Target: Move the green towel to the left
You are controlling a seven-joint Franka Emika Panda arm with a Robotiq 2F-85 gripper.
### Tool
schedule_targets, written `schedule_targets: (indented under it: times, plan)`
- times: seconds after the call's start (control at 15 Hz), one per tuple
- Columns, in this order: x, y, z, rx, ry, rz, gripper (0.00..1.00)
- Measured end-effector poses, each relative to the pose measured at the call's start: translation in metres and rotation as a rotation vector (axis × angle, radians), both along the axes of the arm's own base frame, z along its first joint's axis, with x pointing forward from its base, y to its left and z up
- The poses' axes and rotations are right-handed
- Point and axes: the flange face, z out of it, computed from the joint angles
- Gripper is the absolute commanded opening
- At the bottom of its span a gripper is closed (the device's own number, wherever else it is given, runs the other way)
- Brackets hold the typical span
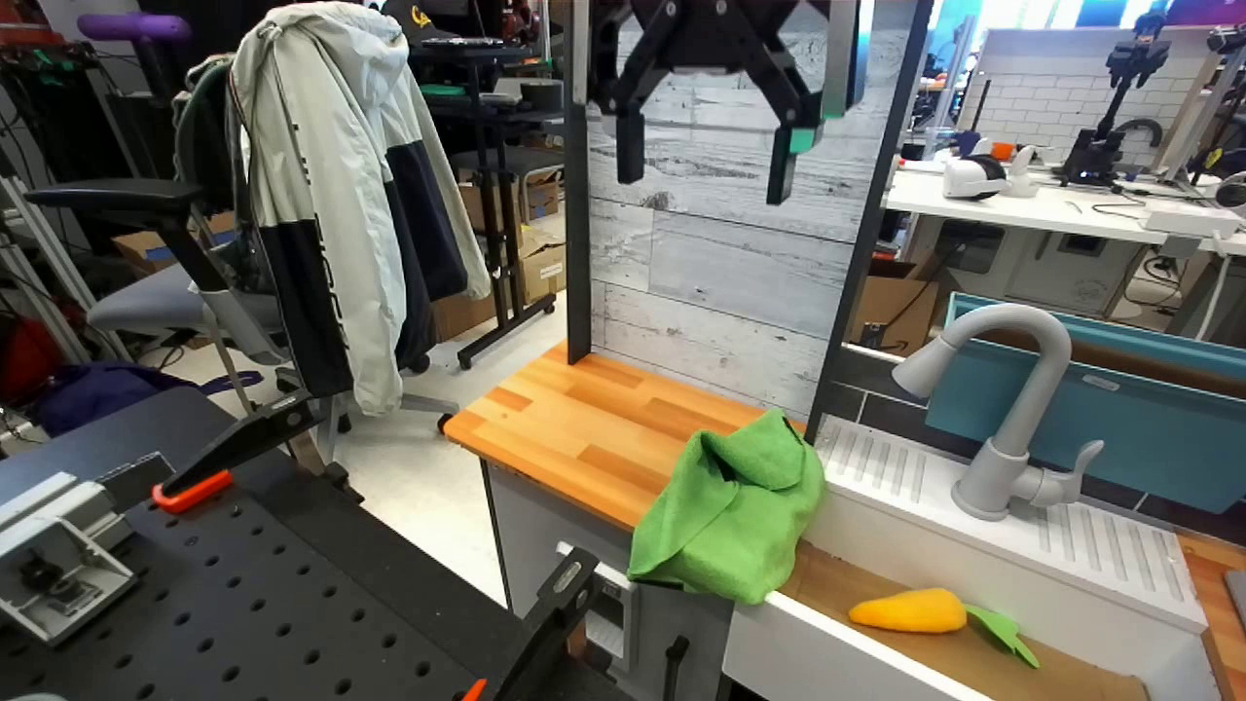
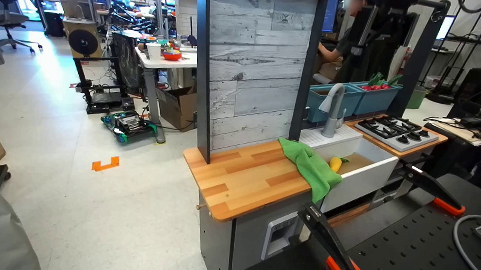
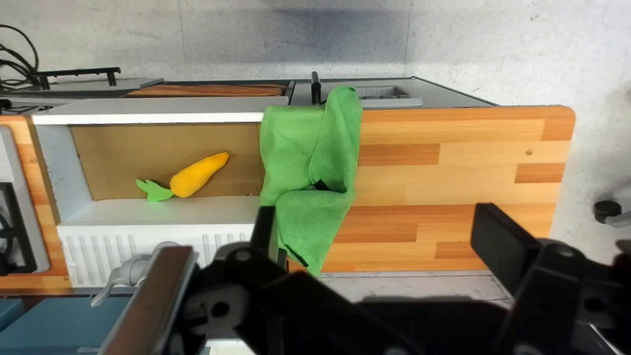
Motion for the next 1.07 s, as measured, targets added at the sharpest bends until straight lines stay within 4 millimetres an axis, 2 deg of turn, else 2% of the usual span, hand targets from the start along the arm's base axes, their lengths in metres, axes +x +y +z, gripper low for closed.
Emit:
schedule_targets:
  times: [0.4, 1.07]
  plan:
    - [0.04, -0.024, -0.069, 0.065, 0.068, -0.029, 1.0]
    - [0.087, -0.061, -0.182, 0.124, 0.135, -0.117, 1.0]
